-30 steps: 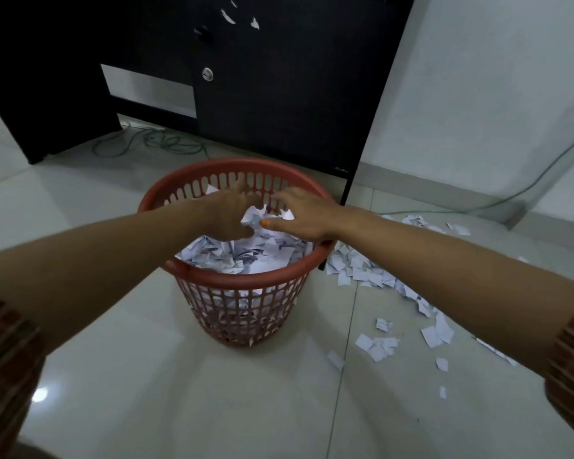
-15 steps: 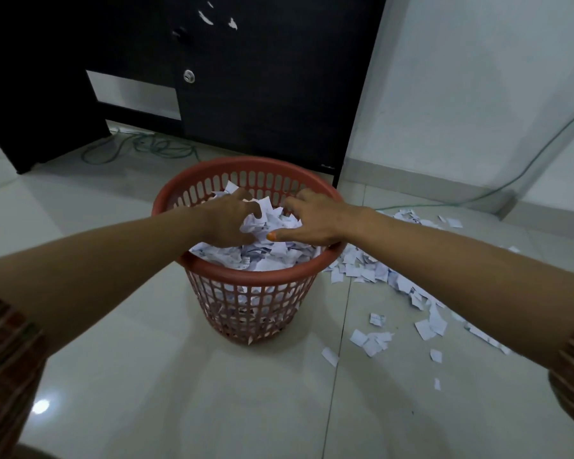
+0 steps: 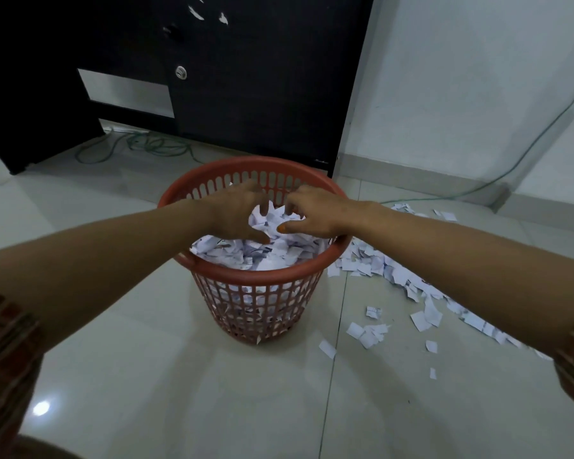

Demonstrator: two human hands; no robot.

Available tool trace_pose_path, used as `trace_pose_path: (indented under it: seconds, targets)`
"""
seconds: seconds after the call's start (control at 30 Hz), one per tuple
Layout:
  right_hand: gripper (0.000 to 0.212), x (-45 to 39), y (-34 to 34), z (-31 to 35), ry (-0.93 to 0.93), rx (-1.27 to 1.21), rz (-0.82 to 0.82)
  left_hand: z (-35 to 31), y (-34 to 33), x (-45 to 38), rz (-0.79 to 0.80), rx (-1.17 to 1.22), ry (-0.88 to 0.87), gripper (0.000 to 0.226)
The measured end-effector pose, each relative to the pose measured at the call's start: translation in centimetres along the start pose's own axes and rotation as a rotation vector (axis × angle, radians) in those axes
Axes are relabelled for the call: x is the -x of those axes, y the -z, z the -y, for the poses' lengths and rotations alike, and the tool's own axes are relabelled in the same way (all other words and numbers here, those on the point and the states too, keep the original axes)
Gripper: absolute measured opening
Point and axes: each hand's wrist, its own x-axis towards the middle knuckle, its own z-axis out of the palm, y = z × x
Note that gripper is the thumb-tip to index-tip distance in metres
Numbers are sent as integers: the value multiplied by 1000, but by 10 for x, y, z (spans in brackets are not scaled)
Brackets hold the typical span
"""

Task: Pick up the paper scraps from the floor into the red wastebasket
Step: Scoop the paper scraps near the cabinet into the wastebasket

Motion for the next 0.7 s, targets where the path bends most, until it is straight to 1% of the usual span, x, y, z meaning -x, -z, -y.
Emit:
trace_pose_path:
  seconds: [0.07, 0.17, 0.2, 0.33, 0.4, 0.47, 0.57, 0.63, 0.7]
  targets:
    - [29, 3, -2, -2, 90, -15, -101, -6, 4, -1, -46, -28, -35, 35]
    - [21, 8, -2, -5, 154, -25, -183, -17, 9, -5, -117, -58, -96, 12]
    - [20, 11, -2, -6, 167, -24, -199, -20, 10, -6, -133, -45, -115, 10]
    - [24, 29, 3, -18, 169, -15, -310, -37, 11, -13, -212, -50, -131, 30]
    - [28, 42, 5, -28, 147, -21, -378, -48, 14, -16, -272, -40, -138, 35]
    - [32, 56, 4, -41, 123, -36, -441, -62, 18, -22, -329, -37, -153, 37]
    - [31, 70, -1, -56, 80, -61, -526, -81, 24, -27, -377, -38, -147, 37]
    - [36, 88, -11, -76, 37, -67, -533, -103, 21, -34, -404, -62, -204, 34]
    - [41, 107, -24, -98, 11, -63, -512, -130, 15, -40, -392, -93, -270, 32]
